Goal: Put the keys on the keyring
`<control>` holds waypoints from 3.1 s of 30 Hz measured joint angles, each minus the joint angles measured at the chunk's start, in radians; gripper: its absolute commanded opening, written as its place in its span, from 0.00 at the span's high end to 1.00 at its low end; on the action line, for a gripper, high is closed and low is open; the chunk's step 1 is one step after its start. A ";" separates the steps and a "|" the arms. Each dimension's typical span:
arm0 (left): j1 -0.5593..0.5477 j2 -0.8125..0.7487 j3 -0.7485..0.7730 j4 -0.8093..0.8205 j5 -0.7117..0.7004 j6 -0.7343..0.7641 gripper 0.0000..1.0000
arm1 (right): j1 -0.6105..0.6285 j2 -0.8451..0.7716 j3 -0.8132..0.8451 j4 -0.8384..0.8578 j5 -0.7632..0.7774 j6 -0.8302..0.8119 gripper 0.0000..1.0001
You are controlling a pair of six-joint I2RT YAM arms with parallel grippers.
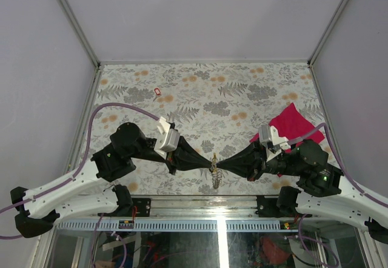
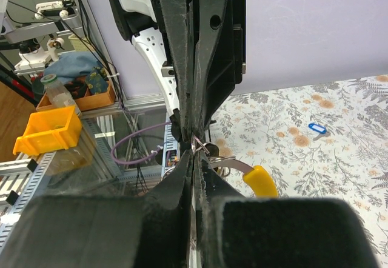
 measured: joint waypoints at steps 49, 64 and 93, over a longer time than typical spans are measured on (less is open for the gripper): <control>0.000 0.028 0.017 0.010 0.010 0.000 1.00 | 0.000 -0.063 -0.129 0.243 0.087 0.104 1.00; 0.000 -0.005 0.011 0.037 -0.024 -0.019 0.82 | 0.000 -0.064 -0.182 0.388 0.117 0.130 1.00; -0.011 0.008 -0.140 0.420 -0.124 -0.254 0.73 | 0.000 -0.084 -0.180 0.376 0.115 0.077 1.00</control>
